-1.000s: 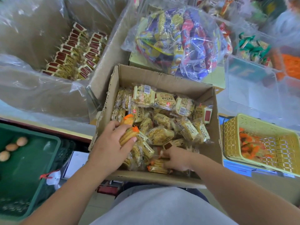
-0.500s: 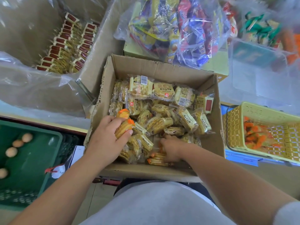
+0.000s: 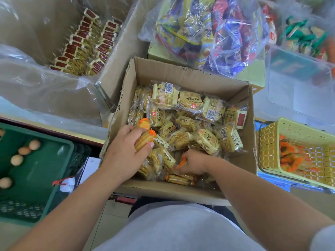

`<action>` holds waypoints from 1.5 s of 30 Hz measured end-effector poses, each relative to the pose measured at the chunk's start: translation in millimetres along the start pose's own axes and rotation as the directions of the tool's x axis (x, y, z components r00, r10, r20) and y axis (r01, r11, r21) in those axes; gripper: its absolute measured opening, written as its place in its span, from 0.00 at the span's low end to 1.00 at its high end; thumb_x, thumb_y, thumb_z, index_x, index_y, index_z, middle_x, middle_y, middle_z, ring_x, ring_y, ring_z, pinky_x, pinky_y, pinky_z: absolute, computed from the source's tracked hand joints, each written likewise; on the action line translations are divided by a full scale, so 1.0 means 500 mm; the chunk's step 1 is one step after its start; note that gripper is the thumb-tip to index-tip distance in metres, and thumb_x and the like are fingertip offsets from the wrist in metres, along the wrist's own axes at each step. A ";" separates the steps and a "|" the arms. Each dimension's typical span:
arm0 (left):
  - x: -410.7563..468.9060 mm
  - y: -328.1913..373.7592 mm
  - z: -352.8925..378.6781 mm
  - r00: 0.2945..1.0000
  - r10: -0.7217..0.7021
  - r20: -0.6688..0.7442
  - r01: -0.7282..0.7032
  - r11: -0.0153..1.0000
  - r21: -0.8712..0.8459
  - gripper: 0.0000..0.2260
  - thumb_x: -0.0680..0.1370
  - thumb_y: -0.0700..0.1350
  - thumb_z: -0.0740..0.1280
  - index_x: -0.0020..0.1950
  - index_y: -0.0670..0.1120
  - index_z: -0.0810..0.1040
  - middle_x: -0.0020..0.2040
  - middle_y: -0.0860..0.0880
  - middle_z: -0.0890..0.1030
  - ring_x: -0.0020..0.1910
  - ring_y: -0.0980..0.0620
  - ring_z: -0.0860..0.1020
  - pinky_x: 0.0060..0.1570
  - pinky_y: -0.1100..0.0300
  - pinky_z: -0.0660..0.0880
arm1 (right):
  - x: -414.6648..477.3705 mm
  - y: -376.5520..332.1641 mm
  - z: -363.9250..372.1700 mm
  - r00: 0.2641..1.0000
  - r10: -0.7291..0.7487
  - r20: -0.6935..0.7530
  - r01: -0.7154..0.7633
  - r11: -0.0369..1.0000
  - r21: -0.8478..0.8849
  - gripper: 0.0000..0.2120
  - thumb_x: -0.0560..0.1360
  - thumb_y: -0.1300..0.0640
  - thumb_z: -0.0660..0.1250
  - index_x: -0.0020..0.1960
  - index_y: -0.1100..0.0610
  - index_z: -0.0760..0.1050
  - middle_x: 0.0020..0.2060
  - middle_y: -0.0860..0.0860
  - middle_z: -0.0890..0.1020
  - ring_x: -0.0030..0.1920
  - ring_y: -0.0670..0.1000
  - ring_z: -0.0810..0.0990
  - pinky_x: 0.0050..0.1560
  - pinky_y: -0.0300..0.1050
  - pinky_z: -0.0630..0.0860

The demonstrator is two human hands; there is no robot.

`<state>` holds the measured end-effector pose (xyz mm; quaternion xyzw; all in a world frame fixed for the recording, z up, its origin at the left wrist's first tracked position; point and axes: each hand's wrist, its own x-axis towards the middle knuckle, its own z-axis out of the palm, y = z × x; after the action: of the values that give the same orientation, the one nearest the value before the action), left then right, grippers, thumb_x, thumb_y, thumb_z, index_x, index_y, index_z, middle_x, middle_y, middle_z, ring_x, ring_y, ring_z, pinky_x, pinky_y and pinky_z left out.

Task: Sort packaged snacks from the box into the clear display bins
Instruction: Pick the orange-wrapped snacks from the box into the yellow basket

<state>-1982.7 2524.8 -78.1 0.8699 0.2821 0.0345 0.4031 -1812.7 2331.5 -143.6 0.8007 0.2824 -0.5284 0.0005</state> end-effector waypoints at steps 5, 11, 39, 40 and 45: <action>-0.002 0.001 -0.001 1.000 0.003 0.005 -0.003 1.000 0.004 0.22 0.78 0.58 0.67 0.69 0.51 0.76 0.58 0.57 0.68 0.51 0.60 0.71 0.49 0.65 0.65 | 0.004 -0.011 -0.002 0.998 -0.030 0.059 0.033 0.999 -0.044 0.36 0.68 0.36 0.74 0.66 0.57 0.73 0.52 0.50 0.78 0.50 0.53 0.77 0.40 0.41 0.70; -0.003 0.002 -0.001 1.000 0.010 0.007 -0.011 1.000 0.021 0.22 0.79 0.58 0.68 0.70 0.51 0.76 0.58 0.58 0.68 0.52 0.58 0.71 0.50 0.63 0.65 | 0.013 -0.008 0.032 0.988 0.049 0.145 -0.033 0.993 -0.110 0.22 0.66 0.39 0.75 0.47 0.54 0.75 0.42 0.50 0.80 0.42 0.49 0.80 0.36 0.44 0.73; 0.012 0.224 0.081 0.995 0.099 -0.022 -0.101 0.970 -0.219 0.29 0.73 0.63 0.67 0.68 0.47 0.79 0.61 0.54 0.76 0.60 0.57 0.73 0.64 0.59 0.71 | -0.364 0.117 -0.106 0.872 -0.216 -0.440 0.454 0.695 0.558 0.22 0.66 0.47 0.80 0.57 0.39 0.76 0.42 0.43 0.84 0.40 0.43 0.82 0.44 0.40 0.77; 0.014 0.248 0.097 0.996 0.092 -0.020 -0.094 0.960 -0.263 0.30 0.72 0.65 0.67 0.67 0.48 0.79 0.61 0.53 0.77 0.61 0.54 0.76 0.65 0.52 0.73 | -0.382 0.149 -0.114 0.853 -0.234 -0.466 0.500 0.619 0.605 0.20 0.67 0.51 0.80 0.56 0.43 0.78 0.39 0.48 0.85 0.37 0.48 0.83 0.40 0.41 0.78; 0.004 0.366 0.196 0.993 0.114 -0.002 -0.106 0.922 -0.373 0.21 0.72 0.68 0.67 0.61 0.61 0.80 0.57 0.55 0.82 0.55 0.53 0.81 0.56 0.46 0.78 | -0.440 0.360 -0.154 0.772 -0.080 -0.631 0.566 0.537 0.625 0.21 0.66 0.51 0.80 0.56 0.46 0.78 0.36 0.57 0.84 0.31 0.53 0.82 0.27 0.42 0.74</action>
<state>-1868.1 2364.8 -12.7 0.7923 0.2170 0.1013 0.5612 -1728.1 2103.7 22.7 0.7574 0.1578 -0.3429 -0.5328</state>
